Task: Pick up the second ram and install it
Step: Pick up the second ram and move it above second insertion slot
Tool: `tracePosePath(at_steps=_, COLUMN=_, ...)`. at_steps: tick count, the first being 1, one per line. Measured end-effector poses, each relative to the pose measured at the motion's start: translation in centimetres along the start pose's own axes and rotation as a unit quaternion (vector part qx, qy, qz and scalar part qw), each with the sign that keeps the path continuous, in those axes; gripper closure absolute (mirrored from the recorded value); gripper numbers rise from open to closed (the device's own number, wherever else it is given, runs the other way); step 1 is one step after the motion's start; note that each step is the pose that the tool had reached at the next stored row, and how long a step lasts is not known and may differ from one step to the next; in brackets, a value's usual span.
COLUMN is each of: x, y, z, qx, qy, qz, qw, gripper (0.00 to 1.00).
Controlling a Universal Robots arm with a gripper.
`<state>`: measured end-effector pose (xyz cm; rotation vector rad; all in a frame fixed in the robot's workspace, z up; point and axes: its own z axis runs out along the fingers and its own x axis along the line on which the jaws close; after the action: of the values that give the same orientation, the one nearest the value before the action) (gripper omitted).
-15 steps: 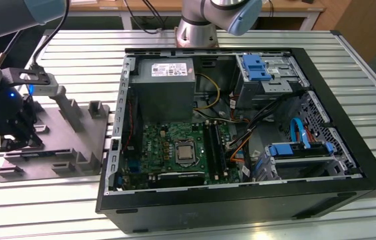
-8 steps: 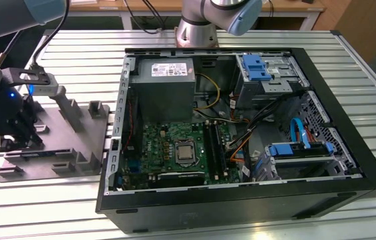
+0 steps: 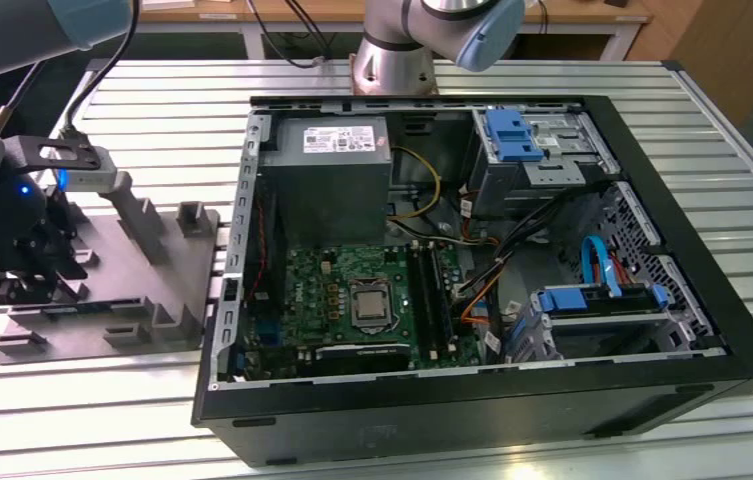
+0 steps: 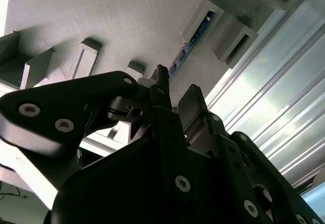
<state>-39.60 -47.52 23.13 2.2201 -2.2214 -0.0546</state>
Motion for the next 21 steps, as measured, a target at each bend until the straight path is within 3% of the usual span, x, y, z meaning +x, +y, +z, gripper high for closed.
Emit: tracePosePath(at_steps=21, x=0.03, y=-0.03, z=1.15, qx=-0.0001, qy=0.0006, qz=0.0, qw=1.0, gripper=0.64)
